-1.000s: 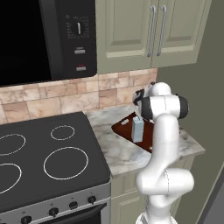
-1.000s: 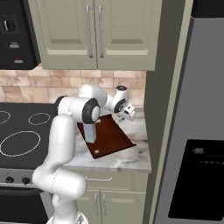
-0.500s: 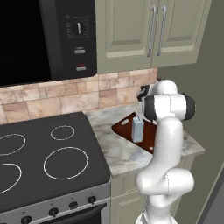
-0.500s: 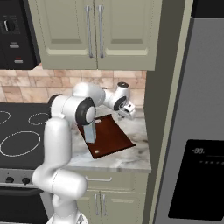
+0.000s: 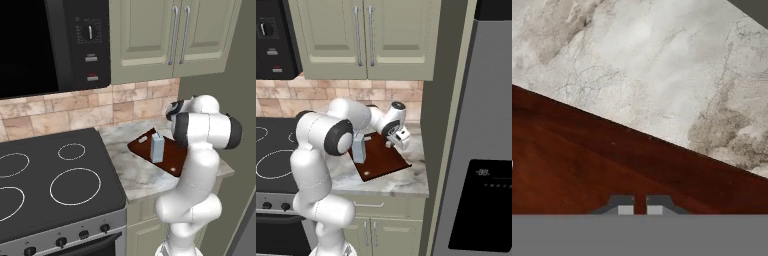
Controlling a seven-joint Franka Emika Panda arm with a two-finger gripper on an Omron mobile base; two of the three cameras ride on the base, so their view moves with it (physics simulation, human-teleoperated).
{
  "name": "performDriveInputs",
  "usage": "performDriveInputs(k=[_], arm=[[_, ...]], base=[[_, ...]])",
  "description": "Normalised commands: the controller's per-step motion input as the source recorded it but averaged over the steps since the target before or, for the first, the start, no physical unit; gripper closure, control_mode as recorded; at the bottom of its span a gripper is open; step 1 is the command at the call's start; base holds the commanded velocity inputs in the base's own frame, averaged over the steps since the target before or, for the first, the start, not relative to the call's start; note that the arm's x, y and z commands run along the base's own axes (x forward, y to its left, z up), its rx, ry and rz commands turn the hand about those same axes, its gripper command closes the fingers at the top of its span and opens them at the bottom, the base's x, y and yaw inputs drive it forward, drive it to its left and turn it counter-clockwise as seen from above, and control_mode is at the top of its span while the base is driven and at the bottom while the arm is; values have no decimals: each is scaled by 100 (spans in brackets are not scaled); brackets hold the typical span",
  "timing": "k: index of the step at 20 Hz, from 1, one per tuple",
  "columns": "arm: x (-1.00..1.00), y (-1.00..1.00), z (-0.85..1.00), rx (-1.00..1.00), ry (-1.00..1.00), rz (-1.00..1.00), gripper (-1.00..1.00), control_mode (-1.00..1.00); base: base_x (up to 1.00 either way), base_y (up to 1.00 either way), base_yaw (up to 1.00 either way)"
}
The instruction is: Take out the milk from the fridge and place it on the tray on the counter. Then take the sugar cube near the tray and place it in the tray.
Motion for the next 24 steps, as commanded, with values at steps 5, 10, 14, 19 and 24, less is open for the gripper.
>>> performDriveInputs(k=[5, 10, 14, 19, 24], arm=[[-65, 0, -2, 3, -1, -3, 100, -100], [-5, 10, -19, 0, 0, -1, 100, -100], [0, 16, -28, 0, 0, -1, 100, -100], [-5, 1, -5, 0, -2, -1, 100, -100], [-38, 0, 24, 0, -1, -2, 100, -100]], base=[[0, 0, 0], [0, 0, 0], [0, 0, 0], [0, 0, 0], [0, 0, 0]])
